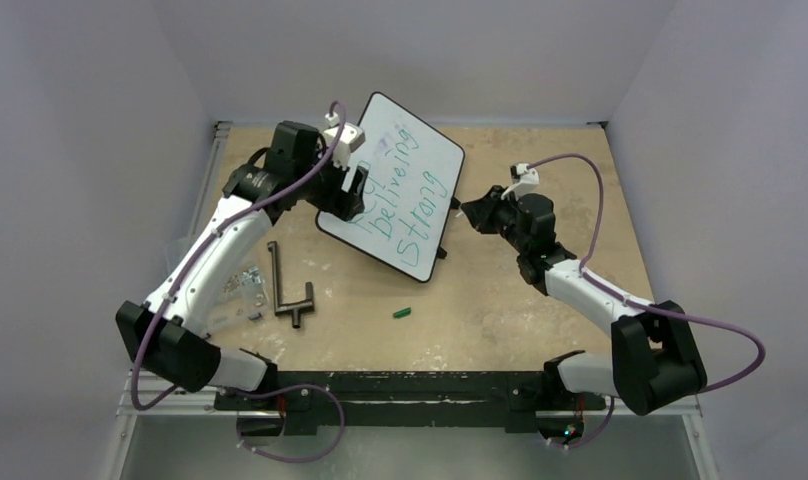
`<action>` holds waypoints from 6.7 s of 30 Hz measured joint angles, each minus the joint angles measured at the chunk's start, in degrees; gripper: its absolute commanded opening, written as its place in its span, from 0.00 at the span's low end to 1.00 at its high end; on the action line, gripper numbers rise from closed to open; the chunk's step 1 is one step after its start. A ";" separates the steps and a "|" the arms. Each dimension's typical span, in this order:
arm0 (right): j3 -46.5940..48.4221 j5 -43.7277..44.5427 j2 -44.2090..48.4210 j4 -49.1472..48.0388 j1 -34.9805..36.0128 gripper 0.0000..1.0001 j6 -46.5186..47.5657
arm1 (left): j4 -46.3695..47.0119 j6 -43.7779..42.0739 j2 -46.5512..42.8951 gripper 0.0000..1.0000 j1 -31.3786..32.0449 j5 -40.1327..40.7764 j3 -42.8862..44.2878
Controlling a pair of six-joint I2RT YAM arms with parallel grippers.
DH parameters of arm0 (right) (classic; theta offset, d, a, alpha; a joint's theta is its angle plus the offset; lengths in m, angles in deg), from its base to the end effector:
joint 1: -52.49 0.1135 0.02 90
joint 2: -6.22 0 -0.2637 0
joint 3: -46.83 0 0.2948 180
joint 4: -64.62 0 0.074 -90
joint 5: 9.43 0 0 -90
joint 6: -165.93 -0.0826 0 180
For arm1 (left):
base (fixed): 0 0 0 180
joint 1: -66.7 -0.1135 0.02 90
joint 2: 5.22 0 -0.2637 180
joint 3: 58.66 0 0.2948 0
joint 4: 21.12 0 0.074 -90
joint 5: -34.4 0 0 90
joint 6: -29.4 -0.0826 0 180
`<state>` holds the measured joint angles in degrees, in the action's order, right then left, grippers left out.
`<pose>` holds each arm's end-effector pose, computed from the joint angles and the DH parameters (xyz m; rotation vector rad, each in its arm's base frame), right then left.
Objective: Write a sentence on the whiteboard
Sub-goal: Put down the whiteboard on the whiteboard stand, then pick up the pen cap from the center of the board, then insert the whiteboard marker without the cap into the pen cap.
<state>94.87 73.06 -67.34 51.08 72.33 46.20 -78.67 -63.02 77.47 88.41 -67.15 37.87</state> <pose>0.3386 0.1337 0.2071 0.0610 1.8377 0.7330 0.3513 -0.1577 0.3385 0.5898 2.2741 -0.4021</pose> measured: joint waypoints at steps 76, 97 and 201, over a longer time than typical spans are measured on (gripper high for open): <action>4.90 5.27 6.64 10.58 0.02 0.00 2.84 | 29.44 12.70 14.78 0.00 31.93 -2.69 -30.64; 2.03 4.13 22.95 3.74 0.02 0.00 -1.77 | 25.07 30.18 -8.22 0.00 32.13 9.62 -19.30; -5.20 1.81 7.13 -30.93 24.83 0.00 37.68 | 17.42 113.04 -6.93 0.00 13.94 4.28 -14.95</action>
<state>89.67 74.87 -60.22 20.16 97.16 83.88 -61.25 50.03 70.54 102.36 -62.87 22.92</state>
